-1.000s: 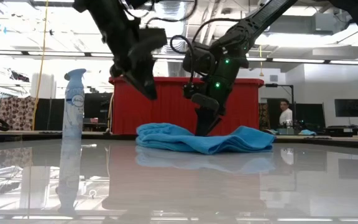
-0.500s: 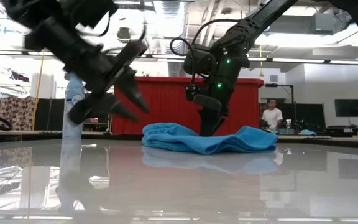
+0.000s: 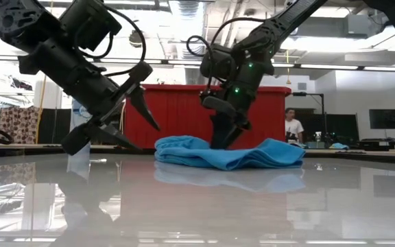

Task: Fold laundry
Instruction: Fold the blue shorts

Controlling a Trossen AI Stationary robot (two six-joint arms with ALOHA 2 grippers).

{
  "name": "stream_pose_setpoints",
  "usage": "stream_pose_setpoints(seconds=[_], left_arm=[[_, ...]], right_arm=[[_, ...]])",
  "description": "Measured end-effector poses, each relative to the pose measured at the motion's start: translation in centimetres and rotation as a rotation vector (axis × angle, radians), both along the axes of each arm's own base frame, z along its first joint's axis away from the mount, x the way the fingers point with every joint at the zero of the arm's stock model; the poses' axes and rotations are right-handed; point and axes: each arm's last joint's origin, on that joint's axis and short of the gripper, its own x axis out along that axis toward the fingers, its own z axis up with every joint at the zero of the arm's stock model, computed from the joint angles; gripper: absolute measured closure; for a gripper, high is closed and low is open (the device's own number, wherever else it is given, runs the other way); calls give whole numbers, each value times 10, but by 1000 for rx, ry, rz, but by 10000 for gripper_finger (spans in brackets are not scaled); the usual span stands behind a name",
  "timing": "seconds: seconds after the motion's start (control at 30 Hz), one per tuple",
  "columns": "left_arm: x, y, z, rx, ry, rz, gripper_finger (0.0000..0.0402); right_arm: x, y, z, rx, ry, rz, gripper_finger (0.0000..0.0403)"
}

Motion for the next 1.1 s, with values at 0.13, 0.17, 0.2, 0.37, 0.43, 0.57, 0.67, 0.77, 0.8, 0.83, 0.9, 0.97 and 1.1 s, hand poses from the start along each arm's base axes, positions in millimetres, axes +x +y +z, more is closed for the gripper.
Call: stream_pose_setpoints(seconds=[0.13, 0.17, 0.2, 0.37, 0.43, 0.57, 0.67, 0.77, 0.8, 0.83, 0.9, 0.97, 1.1], left_arm=[[0, 4, 0, -13, -11, 34, 184], [0, 5, 0, -18, -15, 46, 184], [1, 5, 0, -20, -20, 59, 184], [6, 6, -7, -50, -12, 49, 184], [10, 4, -11, -74, 2, 39, 184], [22, 3, -10, -98, -12, 48, 184], [29, 3, -9, -110, -26, 71, 184], [37, 2, -14, -123, -14, 82, 184], [41, 1, -15, -129, -7, 75, 184], [44, 1, -16, -130, 2, 69, 184], [48, -1, -16, -125, 9, 64, 184], [52, -1, -16, -116, 13, 79, 184], [55, 3, -15, -116, 16, 112, 184]], right_arm=[[0, -2, 0, -29, 7, -22, 219], [-1, -3, 0, -30, 8, -27, 219], [-1, -5, 0, -28, 9, -35, 219], [-3, -9, 0, -3, 1, -77, 219], [-2, -8, 1, -2, -2, -75, 219], [1, -9, 6, -3, -10, -74, 219], [3, -10, 11, -5, -18, -74, 219], [5, -11, 17, -10, -19, -67, 219], [5, -11, 18, -10, -11, -65, 219], [5, -12, 21, -14, -2, -54, 219], [5, -12, 26, -19, 25, -32, 219], [5, -13, 32, -26, 45, -13, 219], [2, -16, 35, -28, 79, 4, 219]])
